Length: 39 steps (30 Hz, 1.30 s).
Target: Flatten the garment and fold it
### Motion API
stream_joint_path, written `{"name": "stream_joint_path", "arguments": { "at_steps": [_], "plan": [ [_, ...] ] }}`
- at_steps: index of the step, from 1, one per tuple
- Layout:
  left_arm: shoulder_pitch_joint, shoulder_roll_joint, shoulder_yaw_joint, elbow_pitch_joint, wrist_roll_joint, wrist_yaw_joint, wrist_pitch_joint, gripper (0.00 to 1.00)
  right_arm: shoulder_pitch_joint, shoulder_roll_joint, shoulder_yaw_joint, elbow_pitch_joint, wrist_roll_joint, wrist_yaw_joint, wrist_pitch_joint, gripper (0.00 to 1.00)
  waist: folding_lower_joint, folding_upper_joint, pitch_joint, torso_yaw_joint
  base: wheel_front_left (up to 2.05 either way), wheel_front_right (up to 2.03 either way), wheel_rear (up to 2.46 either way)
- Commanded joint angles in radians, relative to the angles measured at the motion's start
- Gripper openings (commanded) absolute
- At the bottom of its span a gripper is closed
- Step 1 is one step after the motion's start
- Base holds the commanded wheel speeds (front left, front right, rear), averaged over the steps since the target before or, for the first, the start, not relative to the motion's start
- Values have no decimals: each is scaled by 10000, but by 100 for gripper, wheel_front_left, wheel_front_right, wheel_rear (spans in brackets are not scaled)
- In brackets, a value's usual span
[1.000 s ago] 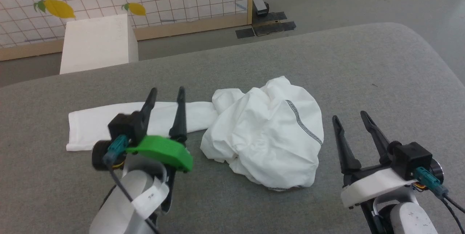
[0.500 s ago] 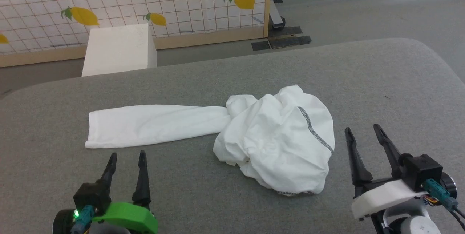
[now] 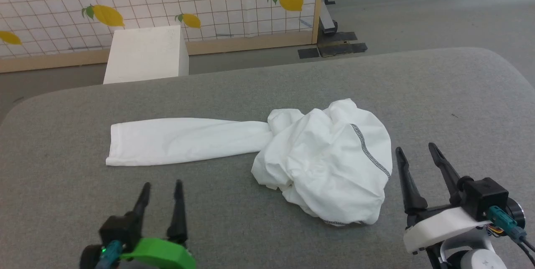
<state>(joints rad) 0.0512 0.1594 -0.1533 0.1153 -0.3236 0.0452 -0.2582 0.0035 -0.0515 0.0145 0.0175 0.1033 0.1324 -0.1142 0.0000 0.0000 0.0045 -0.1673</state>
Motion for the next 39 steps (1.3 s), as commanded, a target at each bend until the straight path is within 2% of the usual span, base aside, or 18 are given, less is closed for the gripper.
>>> {"name": "stream_joint_path", "arguments": {
  "at_steps": [1, 4, 9, 13, 18, 24, 27, 28, 29, 30, 32, 39],
  "plan": [
    [-370, -151, -115, 166, 135, -156, -35, 100, 58, 13, 29, -60, -59, -17, 14, 100, 0, 0, 36, -7, 0, 0, 0],
    [-1227, -503, -685, 780, 69, -460, 311, 100, 39, 13, 46, -73, -46, -17, 18, 100, 0, 0, 104, -4, 0, 0, 0],
    [-2809, -982, -1606, 2220, -343, -482, 1676, 100, -63, 13, 191, -15, -8, -17, 46, 100, 0, 0, 204, -103, 0, 0, 0],
    [-3919, -1080, -2177, 3597, -1163, -140, 2719, 100, -192, 13, 471, 83, 15, -17, 54, 100, 0, 0, 239, -367, 0, 0, 0],
    [-4889, -1088, -3129, 4759, -2890, 481, 3704, 100, -272, 13, 745, 215, 82, -17, 37, 100, 0, 0, 264, -777, 0, 0, 0],
    [-5577, -1090, -3968, 5711, -4286, 871, 4481, 100, -231, 13, 857, 334, 98, -17, 0, 100, 0, 0, 284, -973, 0, 0, 0],
    [-5851, -1091, -4490, 6212, -4802, 1010, 5293, 100, -256, 13, 901, 365, 112, -17, 2, 100, 0, 0, 317, -1005, 0, 0, 0],
    [-5915, -1091, -4643, 6319, -4918, 1013, 5544, 45, -272, 13, 919, 374, 117, -17, 2, 100, 0, 0, 328, -1006, 0, 0, 0],
    [-5998, -1091, -4809, 6406, -5029, 989, 5766, 7, -294, 13, 941, 383, 127, -17, 1, 100, 0, 0, 340, -999, 0, 0, 0],
    [-6055, -1091, -4894, 6432, -5120, 953, 5847, 0, -311, 13, 953, 386, 136, -17, 0, 100, 0, 0, 350, -987, 0, 0, 0],
    [-6167, -1091, -4876, 6372, -5283, 942, 5542, 0, -340, 13, 949, 391, 159, -17, -19, 100, 0, 0, 373, -931, 0, 0, 0],
    [-6219, -905, -4017, 6005, -5145, 1098, 2508, 0, -302, 13, 757, 386, 235, -17, -114, 100, 0, 0, 388, -557, 0, 0, 0]
  ]
}}
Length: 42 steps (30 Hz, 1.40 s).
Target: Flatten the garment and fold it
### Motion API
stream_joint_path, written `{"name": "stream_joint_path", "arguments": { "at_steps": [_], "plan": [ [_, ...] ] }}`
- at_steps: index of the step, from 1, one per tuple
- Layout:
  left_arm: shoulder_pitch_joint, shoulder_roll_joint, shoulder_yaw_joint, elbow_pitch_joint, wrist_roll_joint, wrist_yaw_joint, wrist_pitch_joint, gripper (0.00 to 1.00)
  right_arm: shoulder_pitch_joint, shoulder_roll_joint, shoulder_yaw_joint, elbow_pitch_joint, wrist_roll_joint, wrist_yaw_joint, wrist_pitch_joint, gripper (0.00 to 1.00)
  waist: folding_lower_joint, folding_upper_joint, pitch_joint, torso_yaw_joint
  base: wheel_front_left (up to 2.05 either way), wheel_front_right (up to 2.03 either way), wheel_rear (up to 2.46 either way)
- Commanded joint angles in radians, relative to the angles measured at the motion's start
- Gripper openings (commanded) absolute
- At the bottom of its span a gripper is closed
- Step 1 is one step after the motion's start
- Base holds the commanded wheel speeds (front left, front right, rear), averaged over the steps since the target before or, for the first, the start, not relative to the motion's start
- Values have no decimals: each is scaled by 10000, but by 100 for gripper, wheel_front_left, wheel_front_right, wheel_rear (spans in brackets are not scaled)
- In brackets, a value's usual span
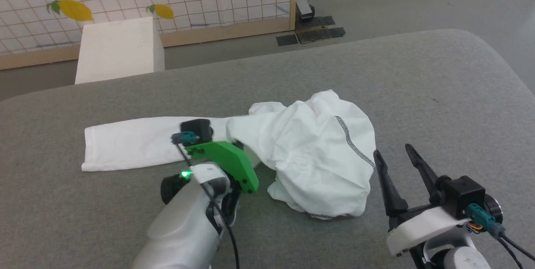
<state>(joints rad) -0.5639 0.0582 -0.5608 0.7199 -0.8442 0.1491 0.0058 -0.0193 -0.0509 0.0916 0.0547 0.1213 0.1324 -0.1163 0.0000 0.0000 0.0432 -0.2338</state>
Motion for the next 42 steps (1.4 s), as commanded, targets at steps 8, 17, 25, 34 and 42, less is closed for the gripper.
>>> {"name": "stream_joint_path", "arguments": {
  "at_steps": [8, 17, 25, 34, 42],
  "plan": [
    [1166, 1536, 1821, -2103, 305, 1135, -2535, 0, 9, 7, -232, -87, 112, -17, -157, 100, 0, 0, 7, 652, 0, 0, 0],
    [4727, 3433, 3595, -5138, 586, 3321, -2389, 0, 95, 7, -429, -132, 110, -17, -123, 100, 0, 0, 58, 1210, 0, 0, 0],
    [6533, 3275, 3328, -6500, -172, 3454, -1194, 100, 79, 7, -568, -16, -9, -17, 349, 100, 0, 0, 165, 1626, 0, 0, 0],
    [5492, 2184, 3092, -7376, 1964, 2017, -2665, 100, -112, 7, -455, 304, -341, -17, 1638, 100, 0, 0, 416, 2195, 0, 0, 0],
    [5024, 659, 3203, -7353, 3940, 719, -2674, 100, -906, 7, -379, 1176, -491, -17, 3673, 100, 0, 0, 815, 2672, 0, 0, 0]
  ]
}}
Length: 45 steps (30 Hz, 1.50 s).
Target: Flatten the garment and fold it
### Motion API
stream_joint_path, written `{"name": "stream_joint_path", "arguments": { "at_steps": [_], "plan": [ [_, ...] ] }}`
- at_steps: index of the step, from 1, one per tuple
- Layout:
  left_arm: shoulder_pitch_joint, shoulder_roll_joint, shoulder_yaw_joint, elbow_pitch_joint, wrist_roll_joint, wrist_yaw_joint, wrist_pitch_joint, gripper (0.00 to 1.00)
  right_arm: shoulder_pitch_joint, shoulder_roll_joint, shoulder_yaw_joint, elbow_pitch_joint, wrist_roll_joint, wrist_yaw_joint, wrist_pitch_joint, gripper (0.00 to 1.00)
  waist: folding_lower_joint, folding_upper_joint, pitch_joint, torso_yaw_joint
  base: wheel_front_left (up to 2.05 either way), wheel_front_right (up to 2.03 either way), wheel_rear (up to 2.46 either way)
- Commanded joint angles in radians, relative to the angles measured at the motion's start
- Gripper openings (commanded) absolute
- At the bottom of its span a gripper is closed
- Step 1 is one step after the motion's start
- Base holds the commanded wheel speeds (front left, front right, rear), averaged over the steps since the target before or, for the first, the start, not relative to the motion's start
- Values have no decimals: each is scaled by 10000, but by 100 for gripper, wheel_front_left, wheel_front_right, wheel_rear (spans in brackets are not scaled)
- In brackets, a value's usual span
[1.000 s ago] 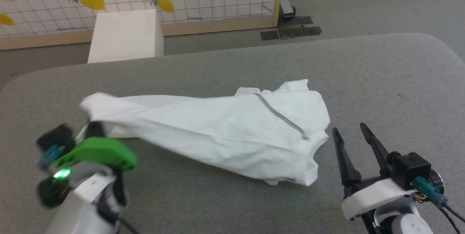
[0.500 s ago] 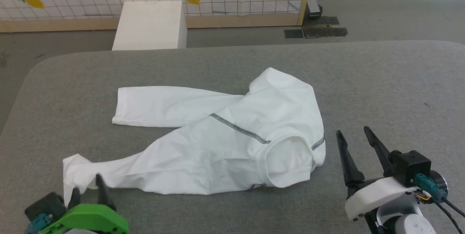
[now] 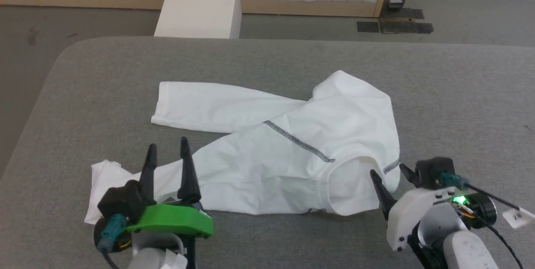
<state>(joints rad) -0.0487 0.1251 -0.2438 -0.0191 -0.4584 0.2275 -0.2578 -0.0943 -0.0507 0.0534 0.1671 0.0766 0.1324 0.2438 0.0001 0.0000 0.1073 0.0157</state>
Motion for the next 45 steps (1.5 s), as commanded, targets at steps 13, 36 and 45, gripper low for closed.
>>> {"name": "stream_joint_path", "arguments": {
  "at_steps": [13, 36, 45],
  "plan": [
    [-377, -715, 647, 886, 704, -1098, -39, 100, -1729, -138, -1639, 473, -797, -17, 1087, 0, -1, 0, 252, 435, 0, 0, 0],
    [-367, -748, 259, 1071, 271, -1091, -39, 100, -3226, -1920, -1824, -2033, -792, -17, 1536, 0, -1, 0, 14, -95, 0, 0, 0],
    [-612, -748, 180, 1265, 217, -1118, -39, 100, -1539, -1036, 963, -572, 744, -17, 1882, 65, -1, 0, 151, -90, 0, 0, 0]
  ]
}}
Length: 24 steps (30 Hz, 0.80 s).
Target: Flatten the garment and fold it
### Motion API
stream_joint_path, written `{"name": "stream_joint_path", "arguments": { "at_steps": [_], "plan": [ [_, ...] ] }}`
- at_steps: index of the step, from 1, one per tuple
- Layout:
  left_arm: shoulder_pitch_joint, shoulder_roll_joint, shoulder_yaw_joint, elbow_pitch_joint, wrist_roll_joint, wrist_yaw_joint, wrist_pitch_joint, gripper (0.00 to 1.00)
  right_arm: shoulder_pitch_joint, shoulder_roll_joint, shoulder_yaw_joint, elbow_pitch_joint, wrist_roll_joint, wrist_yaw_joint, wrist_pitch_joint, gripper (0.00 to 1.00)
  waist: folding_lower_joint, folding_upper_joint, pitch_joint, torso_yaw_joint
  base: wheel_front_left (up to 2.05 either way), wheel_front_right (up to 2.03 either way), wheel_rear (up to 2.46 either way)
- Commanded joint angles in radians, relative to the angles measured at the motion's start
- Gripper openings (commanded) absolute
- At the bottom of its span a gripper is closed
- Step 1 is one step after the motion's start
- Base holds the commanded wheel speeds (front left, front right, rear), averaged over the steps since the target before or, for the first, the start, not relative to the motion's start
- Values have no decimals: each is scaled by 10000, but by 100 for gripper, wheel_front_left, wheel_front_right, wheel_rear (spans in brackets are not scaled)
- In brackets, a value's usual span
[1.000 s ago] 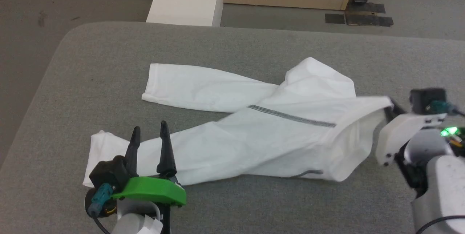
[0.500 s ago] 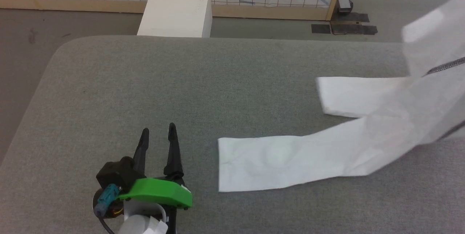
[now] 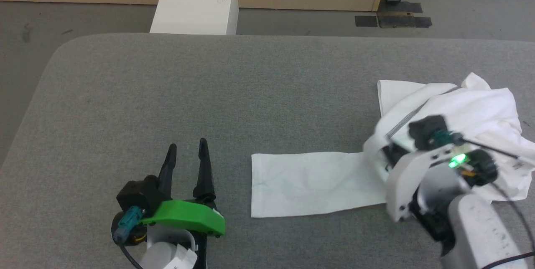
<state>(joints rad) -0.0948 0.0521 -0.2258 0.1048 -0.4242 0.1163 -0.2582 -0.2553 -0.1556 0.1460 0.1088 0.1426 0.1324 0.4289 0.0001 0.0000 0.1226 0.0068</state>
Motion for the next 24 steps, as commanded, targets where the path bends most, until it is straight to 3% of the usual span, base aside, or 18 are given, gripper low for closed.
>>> {"name": "stream_joint_path", "arguments": {
  "at_steps": [1, 7, 17, 24],
  "plan": [
    [-152, -18, -14, 57, -128, -11, -36, 100, 213, 57, 258, 144, 327, -17, 173, 100, -1, 0, -9, -3, 0, 0, 0],
    [-73, -18, -69, 205, -183, -63, -36, 100, 1110, -4, 119, -221, 925, -17, 107, 100, -1, 0, -204, -77, 0, 0, 0],
    [9, -18, -206, 269, -113, -233, -36, 100, 3162, 822, -2167, -2133, 671, -17, -982, 100, -1, 0, -409, -724, 0, 0, 0],
    [-156, -18, -401, 317, -33, -260, -36, 100, 2629, 1044, -2760, -1639, 1109, -17, -1296, 100, -1, 0, -377, -1139, 0, 0, 0]
  ]
}}
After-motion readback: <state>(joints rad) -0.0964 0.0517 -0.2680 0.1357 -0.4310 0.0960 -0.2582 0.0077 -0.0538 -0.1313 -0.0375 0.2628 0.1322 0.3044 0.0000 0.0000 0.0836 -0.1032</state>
